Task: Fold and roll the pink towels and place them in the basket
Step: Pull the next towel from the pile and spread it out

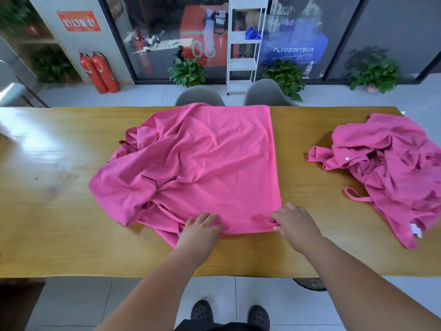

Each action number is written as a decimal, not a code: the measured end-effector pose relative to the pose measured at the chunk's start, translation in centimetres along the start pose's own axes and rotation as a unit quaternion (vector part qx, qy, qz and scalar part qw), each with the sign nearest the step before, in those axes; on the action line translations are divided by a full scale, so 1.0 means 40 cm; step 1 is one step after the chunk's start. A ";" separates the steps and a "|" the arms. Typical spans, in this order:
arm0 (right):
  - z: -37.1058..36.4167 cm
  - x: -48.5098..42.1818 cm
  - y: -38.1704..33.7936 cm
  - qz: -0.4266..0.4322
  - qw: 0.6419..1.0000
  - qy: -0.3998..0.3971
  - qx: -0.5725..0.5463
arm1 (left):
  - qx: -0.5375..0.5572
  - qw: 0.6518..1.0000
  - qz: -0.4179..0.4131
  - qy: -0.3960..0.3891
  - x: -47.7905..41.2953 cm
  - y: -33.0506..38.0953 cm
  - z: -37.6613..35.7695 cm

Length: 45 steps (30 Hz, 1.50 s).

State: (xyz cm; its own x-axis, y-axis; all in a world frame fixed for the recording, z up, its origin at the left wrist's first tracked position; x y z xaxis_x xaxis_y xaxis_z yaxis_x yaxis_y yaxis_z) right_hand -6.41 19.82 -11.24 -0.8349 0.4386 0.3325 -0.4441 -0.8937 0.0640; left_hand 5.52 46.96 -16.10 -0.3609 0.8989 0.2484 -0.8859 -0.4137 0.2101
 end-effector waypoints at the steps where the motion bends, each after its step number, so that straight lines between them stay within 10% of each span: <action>1: 0.005 0.008 0.026 -0.008 1.000 -0.004 0.016 | -0.008 1.000 -0.004 0.028 -0.005 0.026 0.002; 8: -0.036 0.056 0.246 -0.092 0.986 -0.026 0.137 | 0.062 0.994 -0.090 0.017 -0.072 0.284 -0.013; 18: -0.103 0.084 0.135 -0.013 0.992 -0.094 -0.085 | -0.043 0.980 0.193 -0.019 -0.049 0.315 -0.039; 27: -0.128 0.084 0.176 -0.190 0.979 -0.066 -0.010 | 0.002 0.988 0.125 0.096 0.021 0.312 -0.069; 37: -0.101 0.073 -0.166 0.173 0.983 -0.022 -0.049 | 0.056 0.949 0.306 0.056 0.191 0.148 -0.094; 45: -0.046 0.025 -0.367 0.196 0.980 -0.026 -0.014 | 0.029 0.969 0.245 -0.018 0.309 -0.070 -0.080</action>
State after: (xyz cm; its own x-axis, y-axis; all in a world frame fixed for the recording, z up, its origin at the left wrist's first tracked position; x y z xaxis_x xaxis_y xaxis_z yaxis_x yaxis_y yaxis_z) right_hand -1.34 33.55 -13.58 -0.9256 0.0553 0.3745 -0.1014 -0.9893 -0.1045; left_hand 2.60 59.69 -16.63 -0.7219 0.5880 0.3649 -0.5934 -0.7973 0.1108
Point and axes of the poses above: each hand's wrist, its own x-axis away from the middle knuckle, its own z-axis out of the back of the hand, y = z × x, the point moved 1 cm from there along -x, towards the middle knuckle, and after that the axes turned 14 degrees about -z, right-handed, at the moved point
